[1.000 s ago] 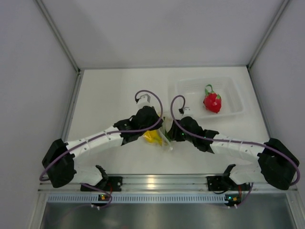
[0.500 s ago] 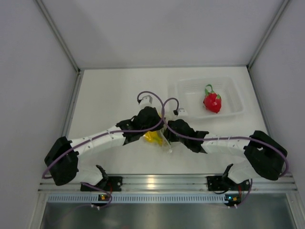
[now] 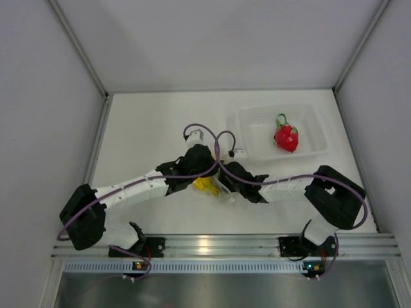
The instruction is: Open the zip-top bag and remove the fake food
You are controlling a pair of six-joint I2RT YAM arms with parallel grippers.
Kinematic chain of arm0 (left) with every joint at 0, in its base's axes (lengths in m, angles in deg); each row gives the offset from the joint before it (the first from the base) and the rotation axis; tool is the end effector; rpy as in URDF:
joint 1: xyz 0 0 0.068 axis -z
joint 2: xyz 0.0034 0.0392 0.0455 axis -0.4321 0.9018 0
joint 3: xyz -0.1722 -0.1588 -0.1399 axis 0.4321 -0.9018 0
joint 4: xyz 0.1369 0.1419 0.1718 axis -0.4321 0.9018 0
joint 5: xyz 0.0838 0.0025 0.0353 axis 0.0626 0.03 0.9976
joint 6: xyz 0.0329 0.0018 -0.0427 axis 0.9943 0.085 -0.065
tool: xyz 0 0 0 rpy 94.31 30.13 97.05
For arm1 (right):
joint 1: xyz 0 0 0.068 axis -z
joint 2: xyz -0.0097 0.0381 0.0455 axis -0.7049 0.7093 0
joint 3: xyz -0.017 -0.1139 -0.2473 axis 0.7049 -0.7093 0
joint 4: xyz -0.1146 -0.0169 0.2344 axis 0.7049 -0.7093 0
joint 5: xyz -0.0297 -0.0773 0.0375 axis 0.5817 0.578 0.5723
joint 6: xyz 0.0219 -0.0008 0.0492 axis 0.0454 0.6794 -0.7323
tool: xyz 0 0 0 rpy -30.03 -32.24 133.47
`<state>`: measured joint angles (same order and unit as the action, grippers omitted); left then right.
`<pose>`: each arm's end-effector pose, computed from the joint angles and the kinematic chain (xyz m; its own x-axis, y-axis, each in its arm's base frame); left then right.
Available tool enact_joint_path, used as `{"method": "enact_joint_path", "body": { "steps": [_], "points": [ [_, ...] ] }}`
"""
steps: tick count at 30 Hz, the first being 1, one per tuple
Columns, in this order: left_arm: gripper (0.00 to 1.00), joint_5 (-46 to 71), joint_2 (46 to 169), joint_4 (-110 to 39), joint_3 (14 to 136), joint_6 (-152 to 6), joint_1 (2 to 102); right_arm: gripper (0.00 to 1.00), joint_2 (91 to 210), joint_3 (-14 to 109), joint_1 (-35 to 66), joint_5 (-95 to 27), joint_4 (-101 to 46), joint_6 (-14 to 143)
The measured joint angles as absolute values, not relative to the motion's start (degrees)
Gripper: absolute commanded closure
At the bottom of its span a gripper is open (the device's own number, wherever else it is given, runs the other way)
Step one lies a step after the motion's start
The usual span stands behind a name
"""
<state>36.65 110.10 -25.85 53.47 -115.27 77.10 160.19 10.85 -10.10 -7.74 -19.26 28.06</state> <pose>0.1942 -0.2285 0.2503 -0.7034 -0.3660 -0.6093 0.0715 0.8164 -0.5730 0.1823 0.2393 0.1491 -0.7263 0.0914 -0.6812 -0.1941 0.9235 0.3309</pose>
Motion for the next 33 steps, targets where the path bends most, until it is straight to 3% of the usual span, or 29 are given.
{"method": "enact_joint_path", "body": {
  "steps": [2,4,5,8,14,33],
  "points": [
    [1.0,37.4,110.1,-25.4,53.2,-115.0,76.9,0.43,161.4,11.8,-10.1,-6.6,-19.7,28.0],
    [1.0,38.3,110.1,-25.2,52.9,-114.8,76.6,0.42,162.2,13.0,-10.2,-5.6,-20.5,28.0],
    [1.0,38.6,110.1,-25.2,52.9,-114.6,76.4,0.43,162.6,13.5,-10.3,-4.9,-20.7,28.0],
    [1.0,38.5,110.1,-25.3,52.9,-114.6,76.4,0.61,163.4,14.0,-10.9,-3.5,-21.0,28.2],
    [1.0,38.1,110.0,-25.5,52.8,-114.7,76.7,0.76,163.6,14.0,-11.7,-3.3,-21.2,28.4],
    [1.0,38.6,109.7,-26.2,51.2,-114.7,77.0,0.85,147.6,17.4,-13.2,-5.8,-36.1,33.4]
  ]
}}
